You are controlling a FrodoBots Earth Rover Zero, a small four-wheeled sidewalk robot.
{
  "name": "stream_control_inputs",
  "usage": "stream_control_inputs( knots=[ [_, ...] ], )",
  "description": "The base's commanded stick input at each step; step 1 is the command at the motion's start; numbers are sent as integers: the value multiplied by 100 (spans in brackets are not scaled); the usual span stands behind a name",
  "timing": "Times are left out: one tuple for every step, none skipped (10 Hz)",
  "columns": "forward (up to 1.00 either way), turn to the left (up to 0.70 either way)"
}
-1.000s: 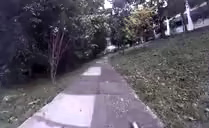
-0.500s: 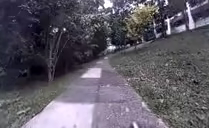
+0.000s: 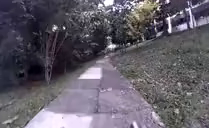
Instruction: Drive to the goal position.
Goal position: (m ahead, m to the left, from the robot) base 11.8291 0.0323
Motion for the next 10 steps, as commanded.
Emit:
stream_control_inputs(
  knots=[
    [70,1],
    [70,1],
    [70,1],
    [70,1],
    [70,-4],
    [70,-12],
    [70,-13],
    [70,-13],
    [70,1],
    [70,1]
  ],
)
